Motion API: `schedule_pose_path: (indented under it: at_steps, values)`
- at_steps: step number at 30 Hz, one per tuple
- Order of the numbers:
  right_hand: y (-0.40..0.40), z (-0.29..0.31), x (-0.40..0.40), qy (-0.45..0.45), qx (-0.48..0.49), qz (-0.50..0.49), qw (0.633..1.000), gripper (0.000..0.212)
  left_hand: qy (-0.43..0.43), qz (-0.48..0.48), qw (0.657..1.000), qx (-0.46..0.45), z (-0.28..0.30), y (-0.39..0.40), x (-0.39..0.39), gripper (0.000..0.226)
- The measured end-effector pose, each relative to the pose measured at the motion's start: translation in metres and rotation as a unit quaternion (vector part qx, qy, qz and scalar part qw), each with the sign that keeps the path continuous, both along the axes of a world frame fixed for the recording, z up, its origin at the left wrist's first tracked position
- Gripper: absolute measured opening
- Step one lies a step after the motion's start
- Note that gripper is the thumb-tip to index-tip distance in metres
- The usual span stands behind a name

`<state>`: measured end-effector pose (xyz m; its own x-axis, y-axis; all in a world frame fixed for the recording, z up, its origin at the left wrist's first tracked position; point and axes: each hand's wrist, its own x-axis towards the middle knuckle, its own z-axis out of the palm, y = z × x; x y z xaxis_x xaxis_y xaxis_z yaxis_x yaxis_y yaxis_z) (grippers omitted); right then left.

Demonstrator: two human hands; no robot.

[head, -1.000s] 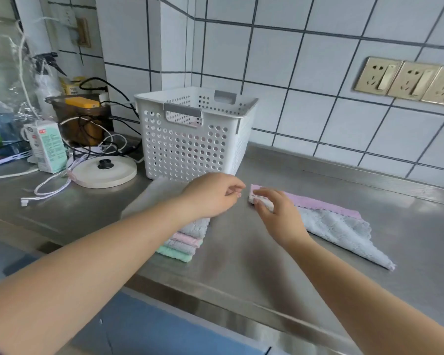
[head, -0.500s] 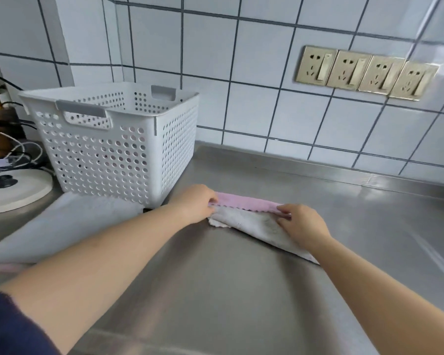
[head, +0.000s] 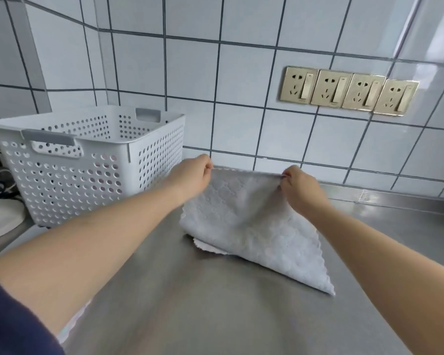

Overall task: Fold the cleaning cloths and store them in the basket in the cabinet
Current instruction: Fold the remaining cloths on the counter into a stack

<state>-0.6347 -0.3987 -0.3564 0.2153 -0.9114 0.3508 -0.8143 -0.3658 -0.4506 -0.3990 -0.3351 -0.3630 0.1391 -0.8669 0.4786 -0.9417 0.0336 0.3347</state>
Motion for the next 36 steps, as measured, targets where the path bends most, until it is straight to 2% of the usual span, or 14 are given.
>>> schedule_pose_path:
  at_steps: [7,12,15,18,23,25,28,31,36]
  values:
    - [-0.021,0.085,-0.002,-0.028,-0.129,0.019,0.991,0.030,0.027,0.001,0.990,-0.137,0.080,-0.030,0.001,0.021]
    - [-0.010,0.106,-0.016,-0.002,-0.188,0.019,0.982,0.035,0.018,-0.020,0.982,-0.185,0.105,-0.019,-0.001,0.020]
    - [0.004,0.091,-0.029,0.019,-0.164,0.006,0.986,0.034,-0.058,-0.041,0.986,-0.150,0.092,0.002,-0.004,0.019]
    - [0.023,0.054,-0.045,0.066,-0.120,-0.007,0.991,0.024,-0.147,-0.062,0.986,-0.055,0.060,0.026,-0.008,0.019]
    - [0.077,-0.015,-0.070,0.223,-0.012,-0.019,0.975,0.021,-0.255,-0.058,0.961,0.088,0.003,0.070,-0.020,0.015]
    - [0.095,-0.038,-0.077,0.250,0.005,-0.004,0.968,0.023,-0.253,-0.060,0.959,0.111,-0.018,0.085,-0.022,0.018]
    - [0.117,-0.058,-0.090,0.266,-0.025,0.014,0.964,0.023,-0.250,-0.071,0.959,0.113,-0.040,0.110,-0.026,0.020]
    - [0.137,-0.071,-0.102,0.254,-0.050,0.049,0.965,0.021,-0.169,-0.077,0.975,0.119,-0.058,0.136,-0.029,0.019]
    - [0.168,-0.075,-0.116,0.123,0.057,0.065,0.989,0.020,-0.059,-0.084,0.985,0.142,-0.072,0.172,-0.037,0.016]
